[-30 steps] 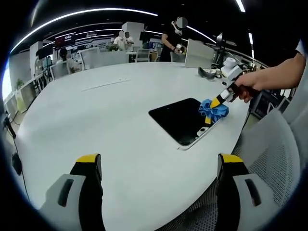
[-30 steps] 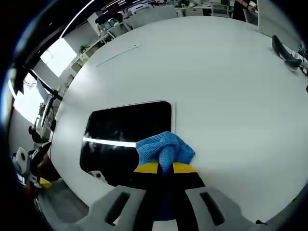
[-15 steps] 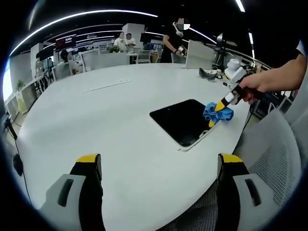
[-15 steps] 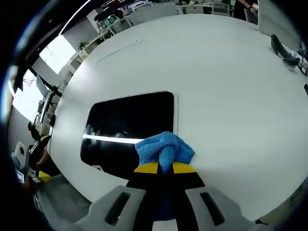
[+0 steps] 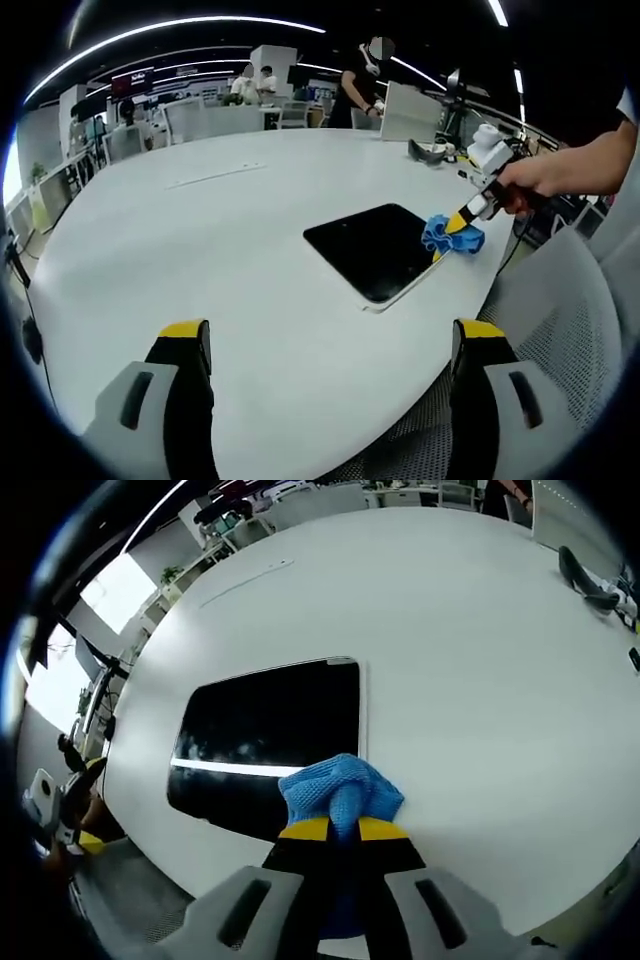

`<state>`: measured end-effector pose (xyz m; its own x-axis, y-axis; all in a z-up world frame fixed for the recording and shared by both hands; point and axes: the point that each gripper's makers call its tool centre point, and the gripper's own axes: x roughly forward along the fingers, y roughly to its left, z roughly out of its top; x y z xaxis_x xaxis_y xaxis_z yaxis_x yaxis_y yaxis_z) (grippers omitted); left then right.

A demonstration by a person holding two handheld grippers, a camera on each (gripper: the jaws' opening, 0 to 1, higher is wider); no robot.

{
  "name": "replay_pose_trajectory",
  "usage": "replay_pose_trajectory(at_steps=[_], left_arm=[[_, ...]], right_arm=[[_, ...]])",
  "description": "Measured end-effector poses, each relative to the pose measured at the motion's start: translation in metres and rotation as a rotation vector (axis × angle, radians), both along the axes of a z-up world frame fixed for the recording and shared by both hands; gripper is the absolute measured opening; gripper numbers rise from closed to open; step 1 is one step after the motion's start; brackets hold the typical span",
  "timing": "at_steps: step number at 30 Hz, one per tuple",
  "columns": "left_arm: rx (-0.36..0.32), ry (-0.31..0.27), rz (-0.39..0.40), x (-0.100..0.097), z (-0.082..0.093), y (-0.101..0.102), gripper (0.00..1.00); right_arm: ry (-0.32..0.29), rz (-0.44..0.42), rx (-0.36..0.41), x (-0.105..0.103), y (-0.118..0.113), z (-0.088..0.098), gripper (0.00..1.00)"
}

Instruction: Wipe the mirror surface with the cleaning cloth until all visible marks leave the cleaned area.

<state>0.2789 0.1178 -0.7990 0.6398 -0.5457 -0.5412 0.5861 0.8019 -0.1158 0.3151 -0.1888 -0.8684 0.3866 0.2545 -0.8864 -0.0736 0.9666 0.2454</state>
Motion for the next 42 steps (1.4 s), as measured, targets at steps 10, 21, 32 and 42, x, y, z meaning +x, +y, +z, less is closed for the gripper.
replay_pose_trajectory(at_steps=[10, 21, 32, 42], left_arm=[[0.000, -0.005, 0.000, 0.001, 0.001, 0.001, 0.99], [-0.004, -0.001, -0.006, 0.001, 0.000, 0.000, 0.99], [-0.005, 0.006, -0.006, 0.000, 0.000, 0.000, 0.99], [-0.008, 0.004, -0.004, 0.000, 0.001, 0.001, 0.99]], right_arm=[[-0.007, -0.015, 0.011, 0.002, 0.007, 0.003, 0.03], [-0.003, -0.035, 0.028, 0.002, 0.014, 0.002, 0.03], [-0.003, -0.021, 0.035, 0.002, 0.033, 0.000, 0.03], [-0.010, -0.031, 0.050, 0.003, 0.051, 0.001, 0.02]])
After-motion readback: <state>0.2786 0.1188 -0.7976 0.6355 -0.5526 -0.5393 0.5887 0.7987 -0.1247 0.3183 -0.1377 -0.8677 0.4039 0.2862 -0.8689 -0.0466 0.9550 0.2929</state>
